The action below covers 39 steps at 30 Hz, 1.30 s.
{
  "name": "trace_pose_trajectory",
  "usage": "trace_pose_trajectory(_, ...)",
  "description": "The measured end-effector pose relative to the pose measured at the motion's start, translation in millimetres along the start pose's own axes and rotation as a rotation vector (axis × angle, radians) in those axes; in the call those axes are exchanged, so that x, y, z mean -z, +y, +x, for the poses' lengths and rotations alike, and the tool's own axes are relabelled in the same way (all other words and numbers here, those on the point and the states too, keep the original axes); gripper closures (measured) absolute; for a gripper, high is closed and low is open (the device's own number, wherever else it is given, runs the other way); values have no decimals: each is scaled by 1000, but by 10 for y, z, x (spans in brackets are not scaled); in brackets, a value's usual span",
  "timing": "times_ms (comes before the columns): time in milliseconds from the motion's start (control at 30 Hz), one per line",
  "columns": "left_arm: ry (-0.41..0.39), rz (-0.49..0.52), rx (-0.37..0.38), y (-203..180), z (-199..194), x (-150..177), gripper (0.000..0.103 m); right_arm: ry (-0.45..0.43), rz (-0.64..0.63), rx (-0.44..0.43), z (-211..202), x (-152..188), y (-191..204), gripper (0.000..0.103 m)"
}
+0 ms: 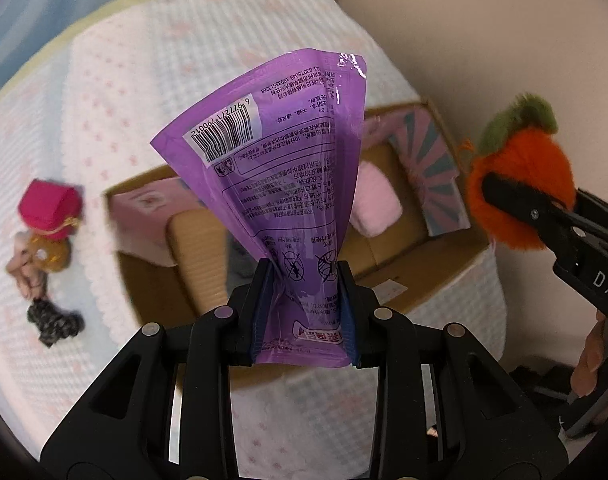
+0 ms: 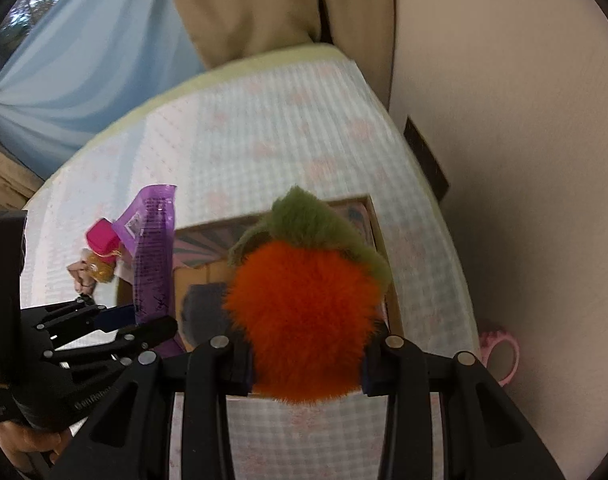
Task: Organize soft objects
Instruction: 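Open both tools to drop packet and pompom into the box, then move both tools back toward the pink pouch and beige bag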
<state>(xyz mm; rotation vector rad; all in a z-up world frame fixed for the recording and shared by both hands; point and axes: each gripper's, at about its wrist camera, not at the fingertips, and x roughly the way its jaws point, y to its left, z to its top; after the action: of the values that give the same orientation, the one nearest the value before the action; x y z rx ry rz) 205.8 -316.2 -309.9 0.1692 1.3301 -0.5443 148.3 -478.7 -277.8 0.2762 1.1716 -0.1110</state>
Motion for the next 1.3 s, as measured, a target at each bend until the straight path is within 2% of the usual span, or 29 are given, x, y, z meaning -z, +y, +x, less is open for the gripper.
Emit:
trace_pose_trajectory(133,56,71,-22,-174,272,-86,75,81,27,-16,355,-40,-173,69)
trace_pose_trajectory(267,95,53,-9,-175,478,-169,75,140,45,-33,571,-10,-231,69)
trace_pose_trajectory(300,104,58,-18,-180,521,-187,75,151,51,-36,627,-18,-251,67)
trace_pose_trajectory(333,110,69,-27,-207,549,-198,64,165,58,-40,662,-25,-262,64)
trace_pose_trajectory(367,115,80,-27,-221,571,-208,38,179,65,-45,684,-36,-266,61)
trace_pose_trajectory(400,122,94,-18,-254,588,-226,22,189,73,-51,694,-45,-260,52)
trace_pose_trajectory(433,129,110,-17,-274,612,-246,1,195,82,-61,710,-47,-279,43)
trace_pose_trajectory(467,132,131,-28,-310,611,-256,0,194,85,-65,695,-30,-276,17)
trace_pose_trajectory(500,123,151,-52,-339,586,-256,0,190,83,-70,676,-19,-274,0)
trace_pose_trajectory(567,86,179,-78,-361,477,-219,0,183,70,-90,639,4,-262,0)
trace_pose_trajectory(667,103,188,-108,-294,434,-154,0,190,58,-95,638,52,-253,0)
trace_pose_trajectory(900,114,100,-102,-50,360,-43,0,182,68,-106,600,106,-260,0)
trace_pose_trajectory(1133,71,79,-118,-35,249,-29,0,146,46,-107,399,113,-161,0)
trace_pose_trajectory(1300,25,64,-124,-15,-2,30,0,106,19,-108,100,113,-27,0)
